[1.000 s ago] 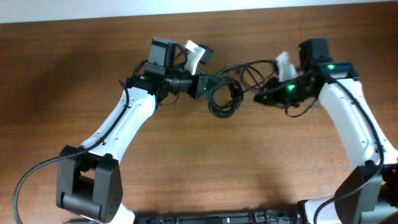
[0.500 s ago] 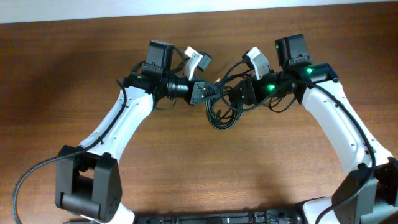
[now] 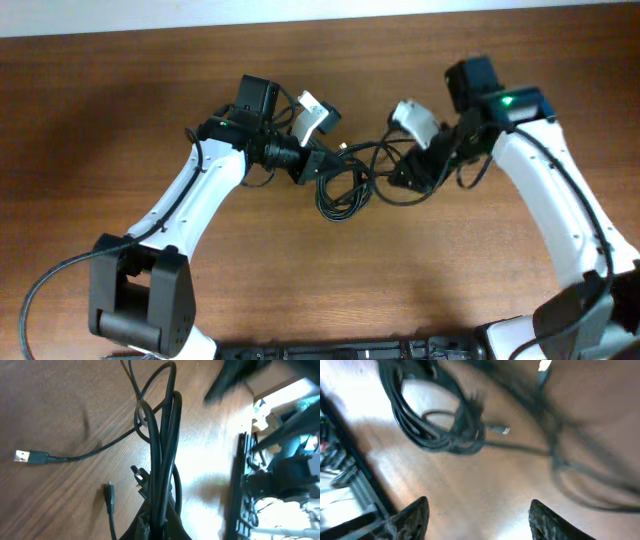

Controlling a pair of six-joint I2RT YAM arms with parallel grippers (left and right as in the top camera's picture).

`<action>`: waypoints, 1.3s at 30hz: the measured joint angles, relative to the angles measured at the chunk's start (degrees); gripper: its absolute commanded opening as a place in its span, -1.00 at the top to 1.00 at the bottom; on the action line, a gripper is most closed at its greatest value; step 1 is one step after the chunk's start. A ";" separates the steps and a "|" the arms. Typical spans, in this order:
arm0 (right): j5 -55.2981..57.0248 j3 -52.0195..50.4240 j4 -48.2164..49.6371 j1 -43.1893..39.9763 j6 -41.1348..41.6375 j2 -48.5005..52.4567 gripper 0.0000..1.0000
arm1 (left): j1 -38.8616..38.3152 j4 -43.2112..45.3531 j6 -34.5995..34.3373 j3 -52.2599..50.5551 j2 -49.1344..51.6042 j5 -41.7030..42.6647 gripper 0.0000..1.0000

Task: Untangle cables

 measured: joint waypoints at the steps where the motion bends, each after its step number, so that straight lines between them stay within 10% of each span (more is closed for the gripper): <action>1: 0.33 2.47 1.01 0.00 -1.36 0.00 -0.41 | 0.00 -0.07 0.98 0.00 0.00 0.35 1.00; 20: -13.33 5.25 -2.03 0.04 -17.53 3.76 -0.81 | 0.00 3.43 8.55 0.00 0.00 15.06 1.00; 25: -16.85 5.25 -3.08 0.04 -17.77 3.76 -0.32 | 0.00 7.39 7.48 0.33 0.00 19.08 1.00; 30: -17.70 5.25 -2.40 0.04 -18.01 4.63 0.92 | 0.00 7.80 7.10 2.05 0.00 25.86 1.00; 31: -18.01 5.25 -2.40 0.04 -18.03 4.87 0.92 | 0.00 7.85 7.08 2.08 0.00 26.16 1.00; 34: -18.67 5.22 -1.25 0.55 -17.99 5.09 0.92 | 0.70 7.80 6.73 2.23 0.11 24.61 -0.22; 39: -15.26 5.11 7.89 0.52 -6.47 5.77 0.92 | 0.68 4.07 4.98 3.10 0.11 14.38 -0.59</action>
